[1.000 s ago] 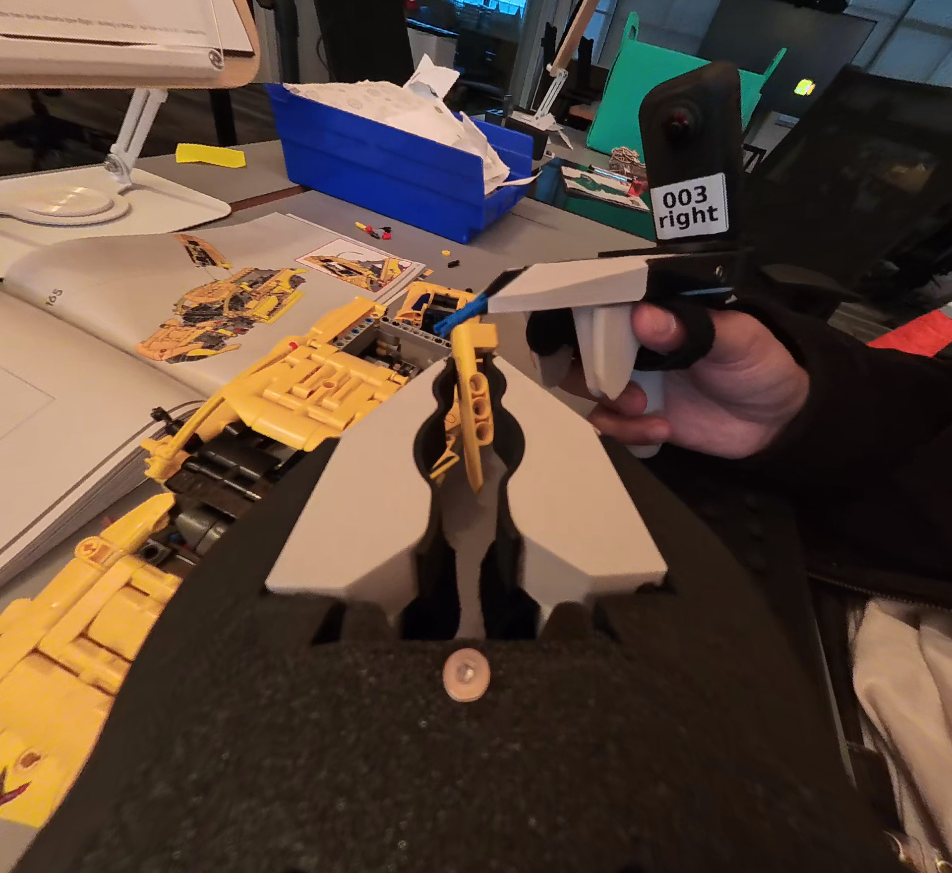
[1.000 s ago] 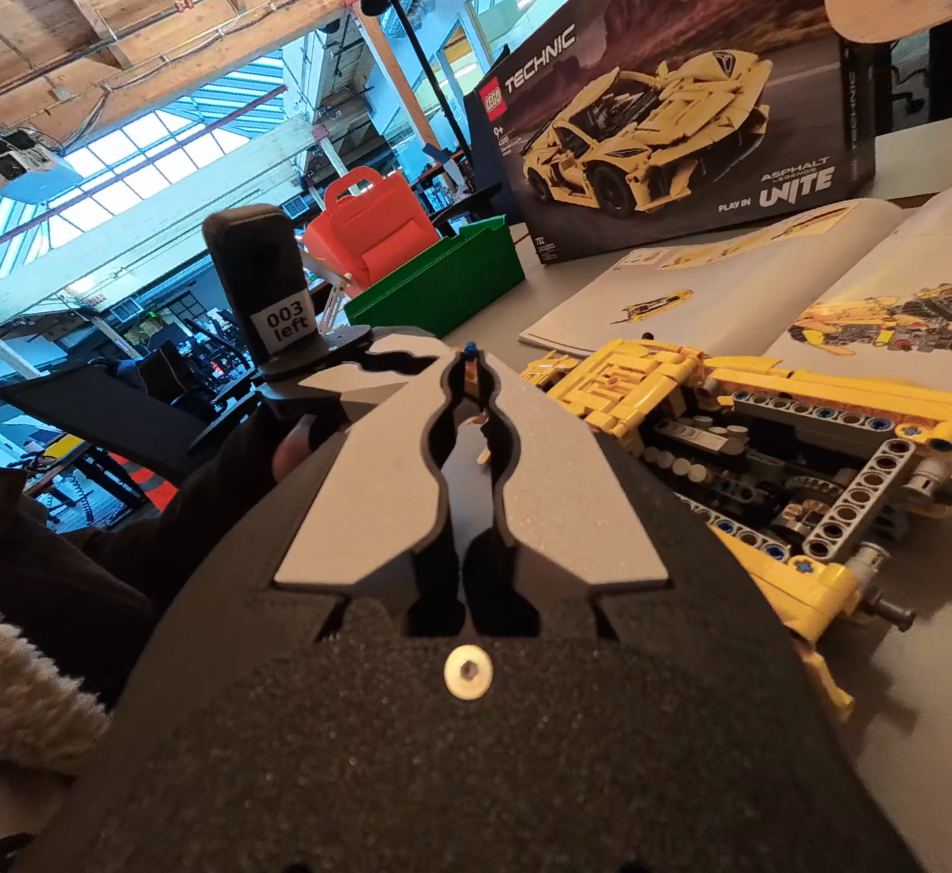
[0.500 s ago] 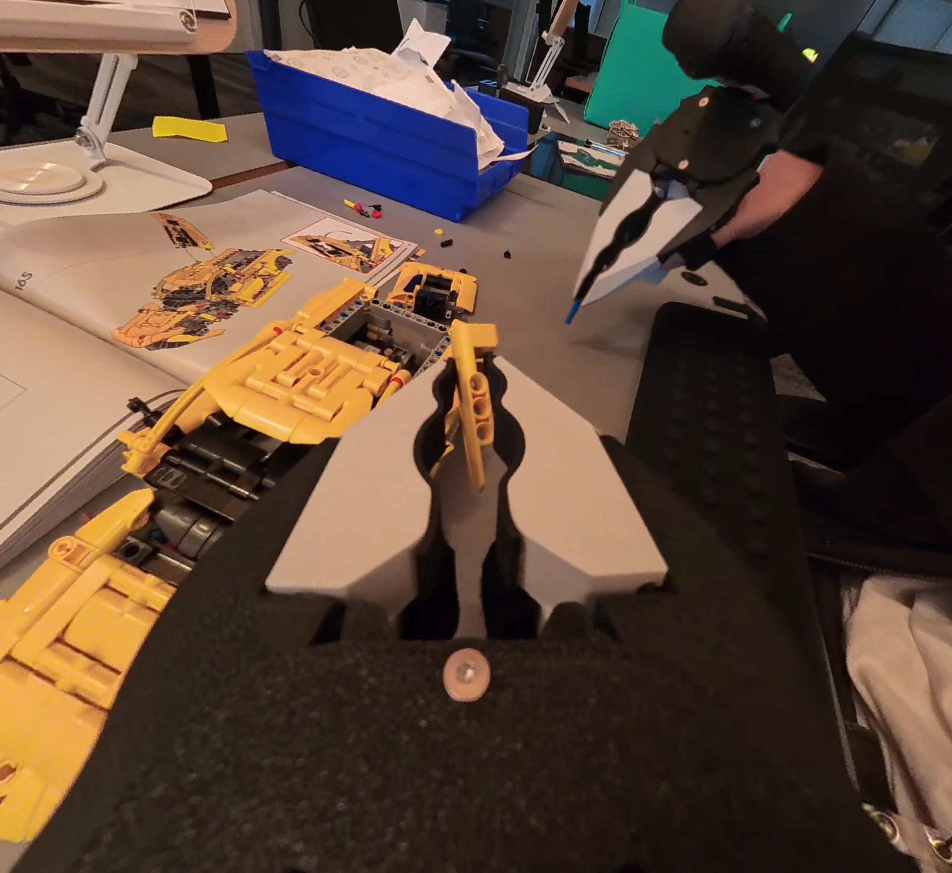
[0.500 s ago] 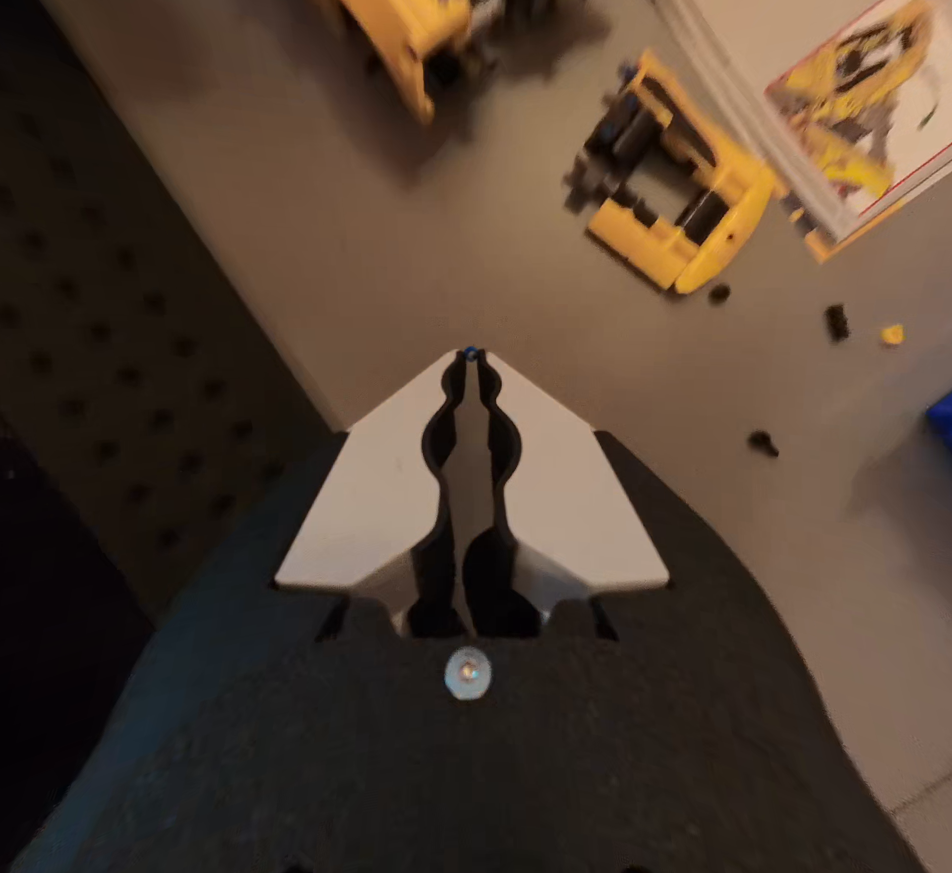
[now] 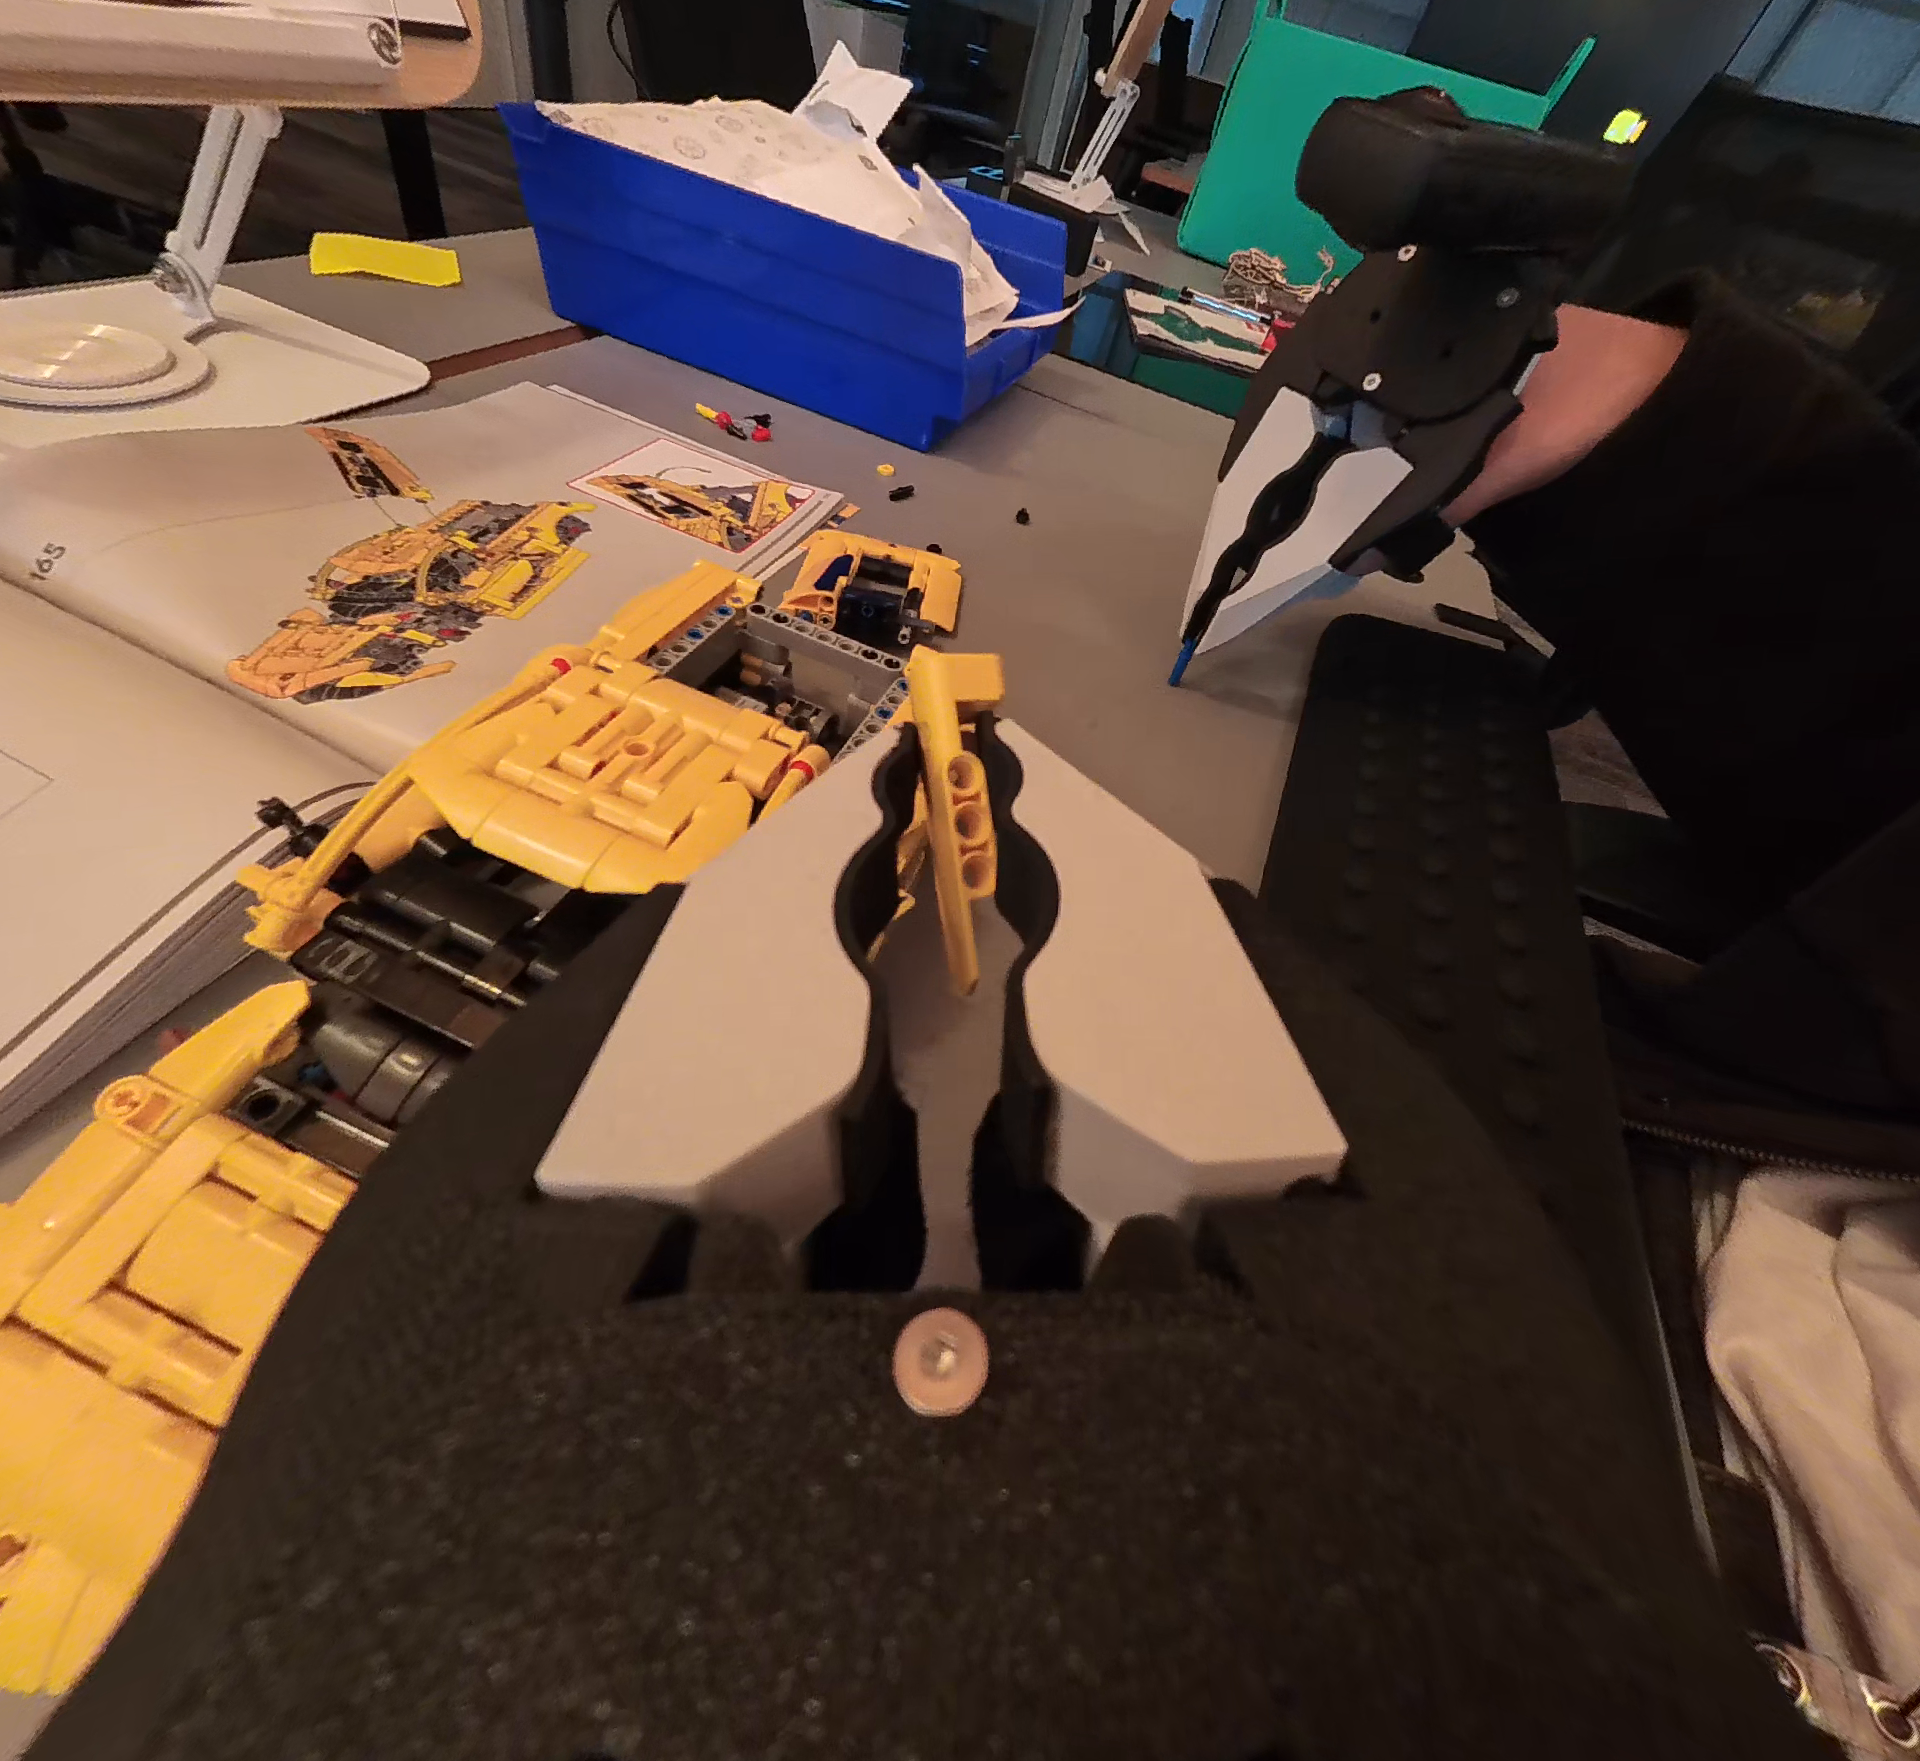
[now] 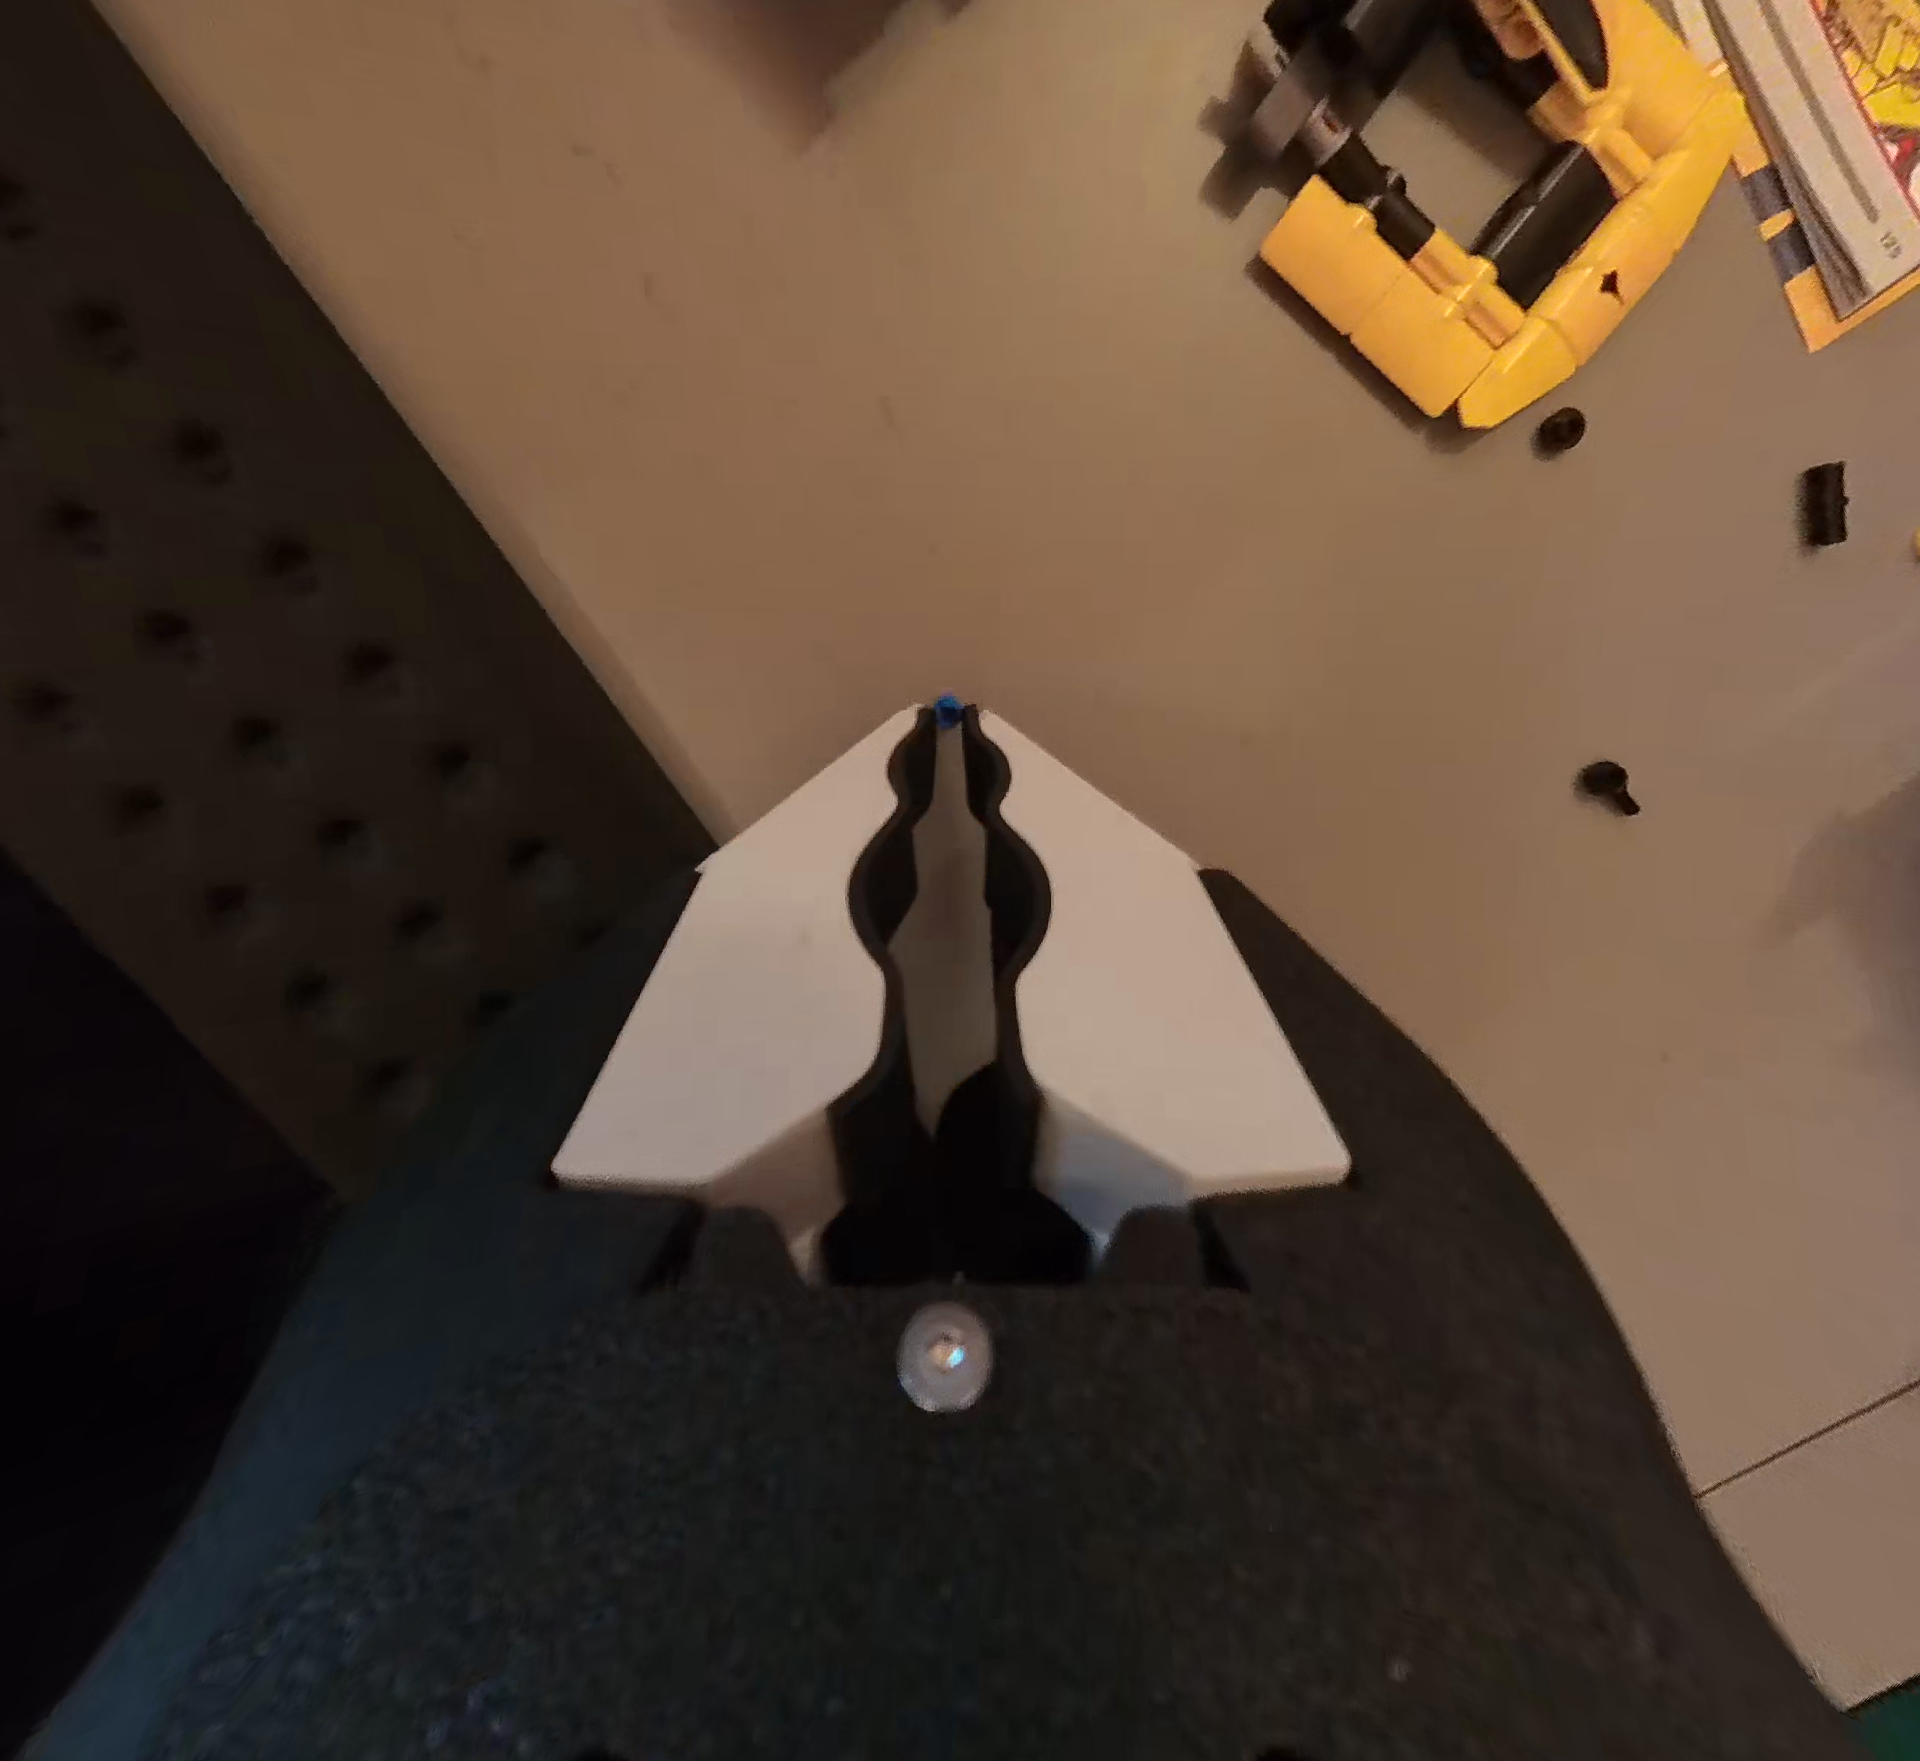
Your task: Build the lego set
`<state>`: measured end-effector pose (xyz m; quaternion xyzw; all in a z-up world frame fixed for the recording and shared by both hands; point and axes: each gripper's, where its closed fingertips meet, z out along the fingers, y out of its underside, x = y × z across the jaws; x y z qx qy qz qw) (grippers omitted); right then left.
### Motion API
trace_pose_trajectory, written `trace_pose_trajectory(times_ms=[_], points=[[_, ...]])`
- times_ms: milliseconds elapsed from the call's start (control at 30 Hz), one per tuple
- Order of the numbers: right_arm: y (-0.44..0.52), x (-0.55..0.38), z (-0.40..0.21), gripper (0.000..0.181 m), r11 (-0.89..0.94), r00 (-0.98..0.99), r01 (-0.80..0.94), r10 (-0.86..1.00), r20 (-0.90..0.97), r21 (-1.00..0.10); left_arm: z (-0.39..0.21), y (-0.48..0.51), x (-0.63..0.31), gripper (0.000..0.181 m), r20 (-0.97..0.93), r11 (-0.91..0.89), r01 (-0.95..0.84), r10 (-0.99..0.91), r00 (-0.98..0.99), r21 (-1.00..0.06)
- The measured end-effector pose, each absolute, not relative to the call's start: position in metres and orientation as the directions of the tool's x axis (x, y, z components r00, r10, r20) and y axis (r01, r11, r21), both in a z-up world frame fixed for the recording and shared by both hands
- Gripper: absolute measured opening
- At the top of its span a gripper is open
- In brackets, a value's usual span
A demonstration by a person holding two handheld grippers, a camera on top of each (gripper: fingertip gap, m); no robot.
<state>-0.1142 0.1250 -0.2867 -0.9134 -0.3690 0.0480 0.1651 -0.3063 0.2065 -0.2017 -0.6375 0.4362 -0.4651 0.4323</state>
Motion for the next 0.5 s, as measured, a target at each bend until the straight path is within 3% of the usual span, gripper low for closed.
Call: trace_pose_trajectory(times_ms=[500], points=[[0.1244,-0.1135,-0.2961,0.006,-0.689,0.727,0.657,0.686,0.016,-0.306,-0.2031,0.2055,-0.3052,0.011,0.213,-0.244,-0.166,-0.96,0.184,-0.955]])
